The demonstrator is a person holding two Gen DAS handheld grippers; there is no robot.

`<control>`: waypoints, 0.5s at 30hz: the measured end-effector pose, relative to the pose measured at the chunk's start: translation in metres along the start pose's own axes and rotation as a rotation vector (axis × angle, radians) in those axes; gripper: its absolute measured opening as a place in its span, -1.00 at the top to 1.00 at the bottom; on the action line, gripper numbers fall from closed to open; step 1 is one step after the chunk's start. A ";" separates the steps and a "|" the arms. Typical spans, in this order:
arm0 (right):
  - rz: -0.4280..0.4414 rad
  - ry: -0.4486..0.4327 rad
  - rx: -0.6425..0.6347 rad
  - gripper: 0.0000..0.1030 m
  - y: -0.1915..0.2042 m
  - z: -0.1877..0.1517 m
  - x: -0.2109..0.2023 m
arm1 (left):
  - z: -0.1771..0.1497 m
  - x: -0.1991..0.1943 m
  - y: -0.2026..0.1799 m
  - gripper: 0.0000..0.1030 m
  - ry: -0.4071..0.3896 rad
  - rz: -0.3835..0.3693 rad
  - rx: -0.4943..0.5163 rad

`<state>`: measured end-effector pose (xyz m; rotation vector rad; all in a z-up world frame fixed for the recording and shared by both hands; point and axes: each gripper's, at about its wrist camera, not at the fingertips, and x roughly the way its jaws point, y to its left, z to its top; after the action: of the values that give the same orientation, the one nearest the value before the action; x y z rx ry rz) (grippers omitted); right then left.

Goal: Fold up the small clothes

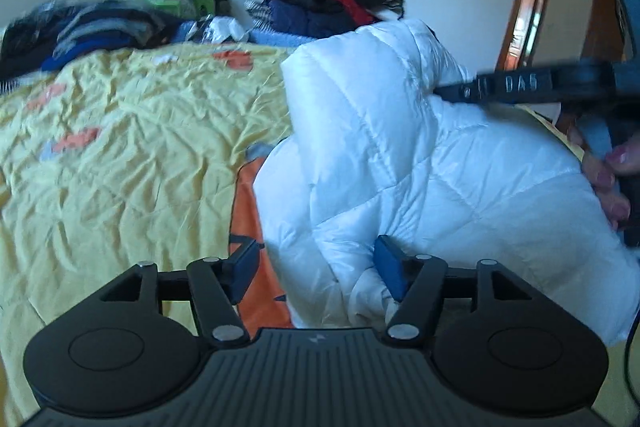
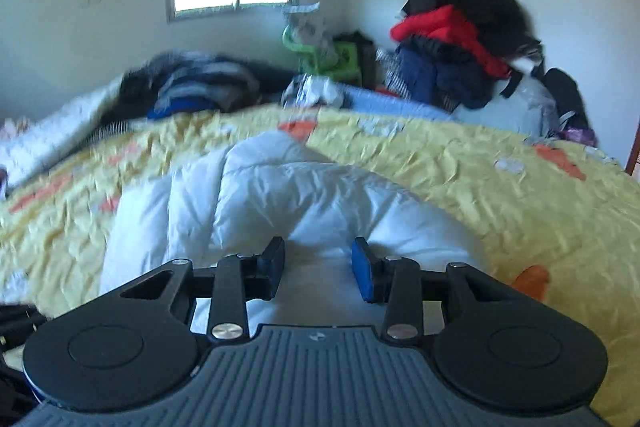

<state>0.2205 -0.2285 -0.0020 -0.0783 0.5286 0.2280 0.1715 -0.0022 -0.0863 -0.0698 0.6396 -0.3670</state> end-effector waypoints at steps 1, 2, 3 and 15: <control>-0.008 0.013 -0.025 0.21 0.009 -0.004 0.007 | 0.000 0.002 0.005 -0.29 0.003 -0.002 -0.025; -0.019 0.025 -0.048 0.21 0.014 -0.004 0.014 | -0.001 0.003 0.008 -0.30 0.003 0.000 -0.042; -0.032 0.039 -0.070 0.21 0.020 -0.003 0.024 | -0.002 0.004 0.011 -0.30 -0.001 0.005 -0.053; -0.033 -0.035 -0.079 0.15 0.028 -0.012 0.028 | 0.018 -0.044 0.019 -0.28 -0.102 0.050 -0.134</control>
<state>0.2312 -0.1975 -0.0273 -0.1597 0.4834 0.2175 0.1557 0.0303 -0.0503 -0.1988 0.5637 -0.2708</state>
